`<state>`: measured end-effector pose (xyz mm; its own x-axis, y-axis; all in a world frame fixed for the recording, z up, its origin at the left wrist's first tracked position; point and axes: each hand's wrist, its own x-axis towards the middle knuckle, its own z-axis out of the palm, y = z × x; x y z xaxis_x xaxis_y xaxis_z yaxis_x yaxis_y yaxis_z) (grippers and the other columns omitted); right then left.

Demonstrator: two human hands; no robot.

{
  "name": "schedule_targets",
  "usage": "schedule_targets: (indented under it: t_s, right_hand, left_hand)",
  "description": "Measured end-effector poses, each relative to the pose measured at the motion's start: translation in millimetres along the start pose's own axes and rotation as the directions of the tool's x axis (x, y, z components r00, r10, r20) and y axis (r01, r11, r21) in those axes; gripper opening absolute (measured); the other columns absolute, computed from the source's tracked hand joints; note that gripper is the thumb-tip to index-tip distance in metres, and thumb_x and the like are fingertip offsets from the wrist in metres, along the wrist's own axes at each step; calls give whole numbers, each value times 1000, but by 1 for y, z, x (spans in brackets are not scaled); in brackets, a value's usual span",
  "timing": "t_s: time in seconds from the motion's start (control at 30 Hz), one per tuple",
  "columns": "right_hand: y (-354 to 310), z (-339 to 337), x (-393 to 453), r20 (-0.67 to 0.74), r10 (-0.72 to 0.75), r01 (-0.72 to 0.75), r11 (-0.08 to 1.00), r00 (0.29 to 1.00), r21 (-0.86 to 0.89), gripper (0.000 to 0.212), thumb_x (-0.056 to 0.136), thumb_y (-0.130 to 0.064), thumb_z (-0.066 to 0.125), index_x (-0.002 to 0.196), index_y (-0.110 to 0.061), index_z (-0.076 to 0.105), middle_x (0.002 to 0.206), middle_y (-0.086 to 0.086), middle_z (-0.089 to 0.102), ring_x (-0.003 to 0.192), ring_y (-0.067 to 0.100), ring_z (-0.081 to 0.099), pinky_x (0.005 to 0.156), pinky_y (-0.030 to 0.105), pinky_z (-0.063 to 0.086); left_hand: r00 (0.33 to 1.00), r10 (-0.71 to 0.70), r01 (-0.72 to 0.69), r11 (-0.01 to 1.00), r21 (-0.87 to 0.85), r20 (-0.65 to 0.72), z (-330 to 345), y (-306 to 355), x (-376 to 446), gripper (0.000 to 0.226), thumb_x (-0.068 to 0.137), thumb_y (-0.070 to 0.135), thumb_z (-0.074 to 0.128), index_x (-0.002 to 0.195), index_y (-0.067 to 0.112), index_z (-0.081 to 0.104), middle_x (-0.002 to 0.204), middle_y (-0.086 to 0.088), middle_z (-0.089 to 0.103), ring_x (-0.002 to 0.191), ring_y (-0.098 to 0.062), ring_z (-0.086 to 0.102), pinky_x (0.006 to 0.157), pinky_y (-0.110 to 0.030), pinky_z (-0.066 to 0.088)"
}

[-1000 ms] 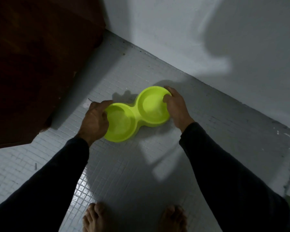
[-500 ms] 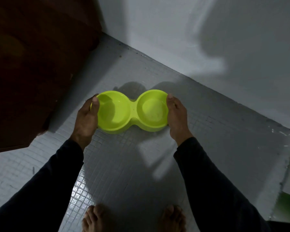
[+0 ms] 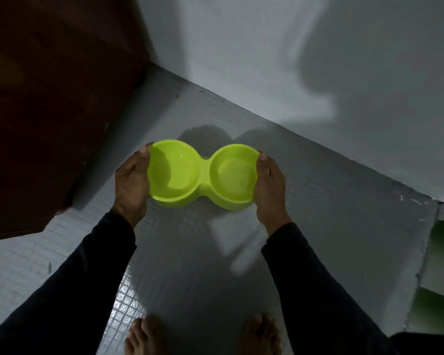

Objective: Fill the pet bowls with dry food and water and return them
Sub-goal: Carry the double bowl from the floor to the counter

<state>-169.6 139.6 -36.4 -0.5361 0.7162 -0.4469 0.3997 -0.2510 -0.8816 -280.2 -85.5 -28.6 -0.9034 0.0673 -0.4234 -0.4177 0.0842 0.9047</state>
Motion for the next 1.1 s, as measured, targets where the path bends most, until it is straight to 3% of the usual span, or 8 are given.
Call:
schedule_targets:
  t_s: [0.17, 0.27, 0.47, 0.67, 0.83, 1.1]
  right_hand:
    - [-28, -16, -18, -26, -32, 32, 999, 999, -8, 35, 106, -40, 48, 120, -18, 71, 118, 0, 72, 110, 17, 67, 98, 40, 55]
    - [-60, -28, -37, -32, -27, 27, 1000, 999, 5, 31, 106, -41, 49, 116, -22, 72, 115, 0, 73, 108, 19, 67, 97, 41, 55]
    - [-143, -63, -89, -48, -12, 11, 1000, 999, -14, 30, 104, -47, 49, 113, -31, 73, 111, -8, 73, 105, 12, 68, 88, 33, 54]
    - [-233, -103, -144, -60, 4, -5, 1000, 998, -18, 37, 102, -52, 49, 118, -27, 72, 113, -7, 74, 107, 12, 68, 96, 40, 56]
    - [-309, -137, -198, -87, 3, -8, 999, 996, -50, 26, 103, -49, 48, 103, -38, 72, 110, -9, 73, 107, 14, 67, 100, 46, 53]
    - [-443, -186, -285, -133, -5, 0, 999, 991, -38, 37, 106, -41, 48, 127, -21, 69, 124, -4, 69, 116, 13, 63, 105, 42, 50]
  left_hand:
    - [1000, 5, -5, 1000, -30, 7, 2, 30, -20, 31, 110, 30, 48, 123, 16, 73, 126, -12, 72, 118, -23, 67, 103, -42, 54]
    - [1000, -25, 24, 999, -41, -10, 3, 63, -40, 31, 109, 35, 52, 103, 35, 82, 113, 5, 78, 109, -15, 70, 88, -33, 57]
    - [999, -34, 34, 999, -22, -1, 8, 150, -94, 26, 99, 48, 58, 101, 38, 82, 111, 7, 78, 105, -10, 71, 82, -27, 56]
    - [999, -33, 33, 999, 11, -1, 15, 242, -156, 26, 97, 46, 59, 82, 44, 81, 92, 15, 73, 99, -11, 64, 90, -35, 53]
    - [999, -42, 41, 999, 28, 29, 18, 318, -213, 29, 100, 46, 58, 83, 44, 81, 102, 8, 73, 106, -18, 64, 101, -49, 51]
    - [998, -46, 46, 999, 12, 46, 21, 451, -302, 23, 94, 51, 61, 96, 43, 82, 119, 0, 74, 120, -25, 65, 111, -58, 47]
